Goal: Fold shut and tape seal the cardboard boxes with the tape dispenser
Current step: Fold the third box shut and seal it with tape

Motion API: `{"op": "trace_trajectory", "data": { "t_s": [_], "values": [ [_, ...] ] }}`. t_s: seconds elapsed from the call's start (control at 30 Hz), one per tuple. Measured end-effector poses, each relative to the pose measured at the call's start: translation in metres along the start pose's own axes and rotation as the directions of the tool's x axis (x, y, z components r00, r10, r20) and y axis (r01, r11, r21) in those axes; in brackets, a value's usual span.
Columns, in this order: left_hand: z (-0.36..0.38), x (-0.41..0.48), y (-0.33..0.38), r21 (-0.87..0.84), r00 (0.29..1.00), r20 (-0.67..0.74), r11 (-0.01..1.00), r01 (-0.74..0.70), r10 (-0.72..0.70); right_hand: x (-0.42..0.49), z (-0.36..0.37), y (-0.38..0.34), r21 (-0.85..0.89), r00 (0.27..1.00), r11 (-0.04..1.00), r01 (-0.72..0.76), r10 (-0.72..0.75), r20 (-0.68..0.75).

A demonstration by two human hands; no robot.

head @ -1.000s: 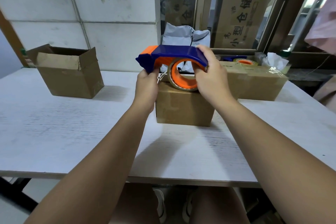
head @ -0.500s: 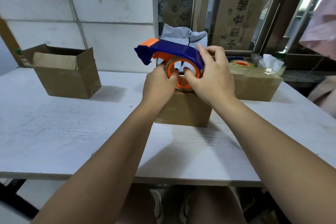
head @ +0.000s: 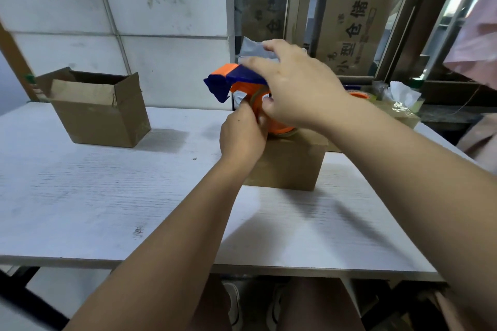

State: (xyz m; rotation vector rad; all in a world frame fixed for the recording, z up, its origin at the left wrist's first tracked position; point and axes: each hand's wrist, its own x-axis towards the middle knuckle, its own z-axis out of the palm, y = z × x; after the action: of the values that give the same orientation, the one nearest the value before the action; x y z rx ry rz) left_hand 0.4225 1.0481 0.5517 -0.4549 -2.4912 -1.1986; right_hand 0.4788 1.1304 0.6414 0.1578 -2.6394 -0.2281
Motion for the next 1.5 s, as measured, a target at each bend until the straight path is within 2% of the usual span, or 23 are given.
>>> {"op": "trace_trajectory", "data": {
  "t_s": [0.1,0.23,0.37,0.5,0.7,1.03,1.1,1.27,1.5],
  "values": [
    [-0.001,-0.001,0.000,-0.011,1.000,0.009,1.000,0.020,-0.020,0.018,-0.005,-0.010,-0.045,0.993,0.998,0.042,-0.037,0.116],
    [-0.003,-0.002,0.000,-0.014,0.999,0.026,0.999,0.031,-0.031,0.037,-0.006,-0.010,0.001,0.963,1.000,0.018,-0.017,0.268],
    [-0.002,-0.005,-0.002,0.009,0.999,0.018,0.999,-0.033,0.032,0.037,0.005,0.006,0.145,0.950,0.987,-0.075,0.027,0.310],
    [0.001,-0.008,-0.006,0.026,0.996,-0.005,0.996,-0.089,0.090,0.022,0.013,0.020,0.319,0.964,0.935,-0.159,0.076,0.256],
    [0.000,-0.007,-0.006,0.025,0.996,-0.025,0.996,-0.083,0.084,0.008,0.025,0.032,0.553,0.966,0.794,-0.253,0.179,0.185],
    [0.008,-0.010,-0.011,0.117,0.994,0.053,0.988,-0.102,0.096,-0.012,0.042,0.052,0.790,0.931,0.496,-0.360,0.241,0.273],
    [0.008,-0.010,-0.011,0.119,0.993,0.055,0.987,-0.106,0.100,-0.016,0.045,0.056,0.767,0.920,0.509,-0.390,0.261,0.294],
    [0.009,-0.010,-0.014,0.148,0.989,0.055,0.978,-0.147,0.141,-0.009,0.040,0.067,0.659,0.908,0.633,-0.406,0.201,0.367],
    [0.012,-0.012,-0.014,0.287,0.980,0.032,0.937,-0.199,0.198,0.002,0.030,0.074,0.643,0.917,0.678,-0.355,0.121,0.380]
  ]
}}
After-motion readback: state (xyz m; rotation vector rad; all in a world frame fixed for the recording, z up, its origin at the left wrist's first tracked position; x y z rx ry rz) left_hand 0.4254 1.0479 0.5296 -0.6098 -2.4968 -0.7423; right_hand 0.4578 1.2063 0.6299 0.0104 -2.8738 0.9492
